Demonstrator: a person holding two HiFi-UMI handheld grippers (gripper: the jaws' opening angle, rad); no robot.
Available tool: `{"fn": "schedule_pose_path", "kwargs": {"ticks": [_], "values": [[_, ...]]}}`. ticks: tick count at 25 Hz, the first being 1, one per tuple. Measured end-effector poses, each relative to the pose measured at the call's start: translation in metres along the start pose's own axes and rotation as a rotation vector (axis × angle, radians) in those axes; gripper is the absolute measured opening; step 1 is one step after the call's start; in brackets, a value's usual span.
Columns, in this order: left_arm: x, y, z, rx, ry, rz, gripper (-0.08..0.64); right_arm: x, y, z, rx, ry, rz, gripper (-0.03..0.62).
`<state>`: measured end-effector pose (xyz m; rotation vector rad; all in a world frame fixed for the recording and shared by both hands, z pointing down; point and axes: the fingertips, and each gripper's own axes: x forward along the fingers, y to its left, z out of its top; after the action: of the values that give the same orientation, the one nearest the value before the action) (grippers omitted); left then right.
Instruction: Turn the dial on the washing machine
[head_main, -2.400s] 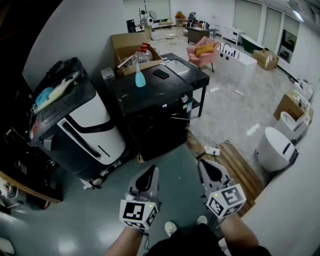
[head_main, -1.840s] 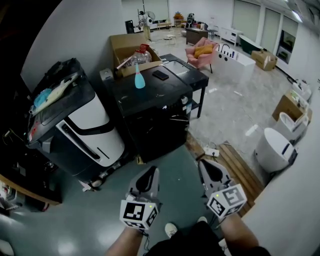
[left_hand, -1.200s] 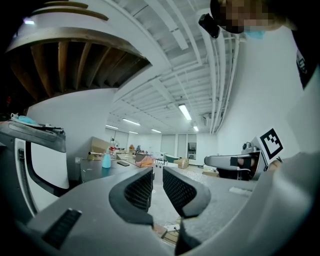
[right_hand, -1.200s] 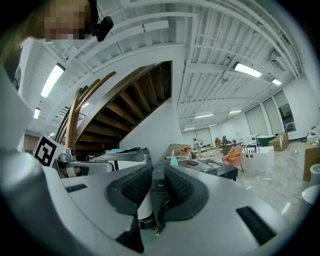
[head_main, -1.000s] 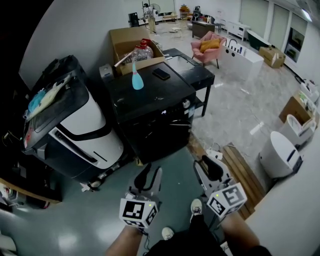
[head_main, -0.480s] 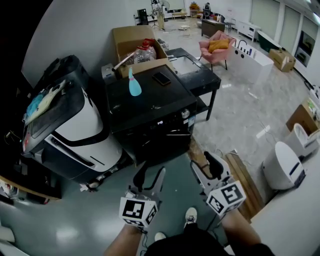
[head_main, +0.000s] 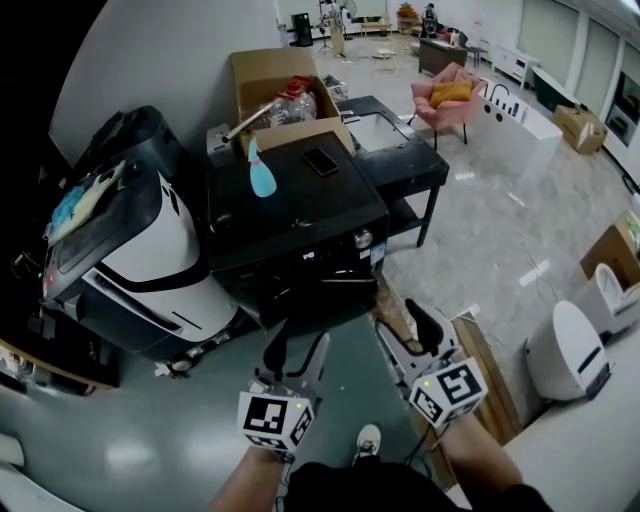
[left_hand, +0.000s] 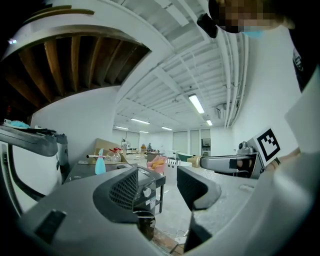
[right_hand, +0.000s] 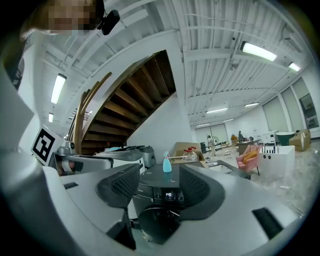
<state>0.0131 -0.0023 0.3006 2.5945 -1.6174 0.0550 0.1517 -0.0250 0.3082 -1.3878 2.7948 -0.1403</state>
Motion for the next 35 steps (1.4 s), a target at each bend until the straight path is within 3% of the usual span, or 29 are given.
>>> {"fn": "schedule_pose_path", "kwargs": {"ticks": [9,17,35], "values": [[0.029,-0.003,0.0,0.012,0.01,0.023,0.225,0.014,-0.04,-0.006,0.014,0.005,-0.005,0.238],[0.05,0.013,-0.006,0.005,0.038,-0.006,0.225,0.042,-0.053,-0.018,0.023,0.033,-0.037,0.241],[0.098,0.116,-0.019,-0.03,0.053,-0.143,0.225,0.144,-0.051,-0.04,-0.011,0.098,-0.177,0.252]]}}
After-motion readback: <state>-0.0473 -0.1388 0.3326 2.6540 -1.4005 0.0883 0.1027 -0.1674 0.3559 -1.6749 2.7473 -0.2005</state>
